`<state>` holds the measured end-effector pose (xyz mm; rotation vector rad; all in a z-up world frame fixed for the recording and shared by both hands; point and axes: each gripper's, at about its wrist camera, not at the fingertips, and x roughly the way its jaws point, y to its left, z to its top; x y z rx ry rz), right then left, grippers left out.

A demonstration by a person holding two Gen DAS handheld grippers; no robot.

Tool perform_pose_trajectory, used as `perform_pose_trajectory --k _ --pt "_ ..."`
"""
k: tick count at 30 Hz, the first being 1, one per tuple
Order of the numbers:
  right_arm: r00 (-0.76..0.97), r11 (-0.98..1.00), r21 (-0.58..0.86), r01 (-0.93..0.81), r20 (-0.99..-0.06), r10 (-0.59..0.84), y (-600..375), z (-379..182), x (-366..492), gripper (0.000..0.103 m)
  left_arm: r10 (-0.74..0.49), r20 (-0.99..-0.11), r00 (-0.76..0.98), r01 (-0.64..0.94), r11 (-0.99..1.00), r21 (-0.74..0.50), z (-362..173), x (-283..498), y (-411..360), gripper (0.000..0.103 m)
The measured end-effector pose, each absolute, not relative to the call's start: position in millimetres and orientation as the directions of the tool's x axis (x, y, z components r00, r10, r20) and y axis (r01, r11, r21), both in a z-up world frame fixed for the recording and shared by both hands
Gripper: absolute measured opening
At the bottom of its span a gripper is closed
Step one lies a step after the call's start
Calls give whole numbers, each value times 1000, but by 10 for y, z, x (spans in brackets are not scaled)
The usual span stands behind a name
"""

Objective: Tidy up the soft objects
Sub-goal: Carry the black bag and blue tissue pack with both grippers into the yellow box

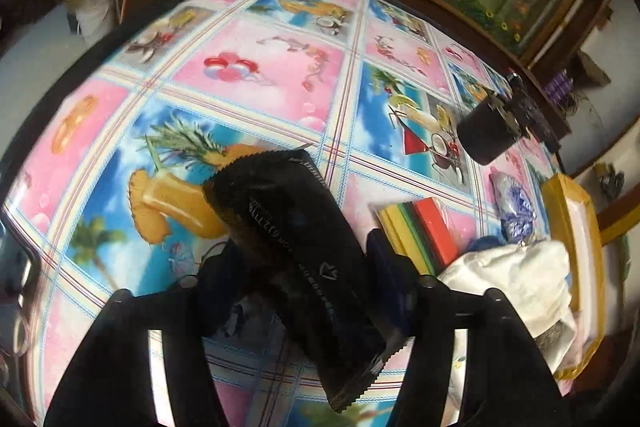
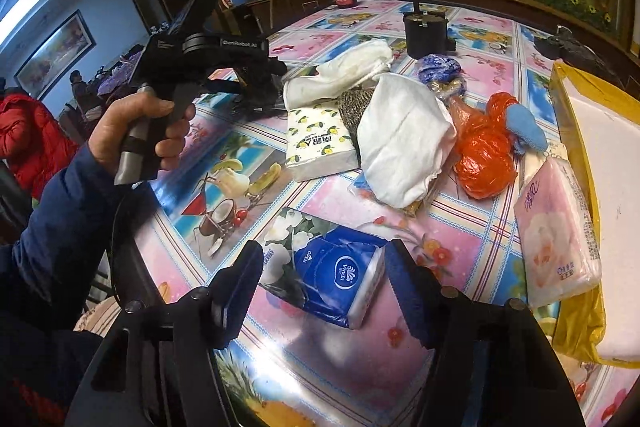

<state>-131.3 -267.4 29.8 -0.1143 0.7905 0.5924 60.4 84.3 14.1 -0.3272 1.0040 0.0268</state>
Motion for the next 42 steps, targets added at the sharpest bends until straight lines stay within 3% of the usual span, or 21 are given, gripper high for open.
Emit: perform_pose_trajectory --k 4,9,20,23,29,36,42 --pt "561 822 74 -565 -697 447 -2593 283 -1352 65 -173 -824 539 -80 964 -255 160 385 733 54" --pt "557 795 -11 -607 -719 416 -2476 308 -1402 75 -245 -813 528 23 961 -274 172 -109 623 54" --pt "461 640 -137 -756 -806 372 -2084 185 -1037 84 -257 -804 537 77 963 -257 171 -343 544 54" --pt "426 638 -110 -762 -827 367 -2098 75 -934 73 -258 -800 542 81 963 -255 161 -352 538 55" --pt "476 701 -40 -712 -761 440 -2272 158 -1016 67 -279 -779 561 88 956 -279 198 -385 537 53" --pt "597 741 71 -668 -543 590 -2683 727 -1254 67 -331 -721 609 162 942 -295 578 -464 318 53" --pt "766 855 175 -489 -383 517 -3218 1092 -954 67 -397 -687 609 269 918 -292 952 -378 -156 53"
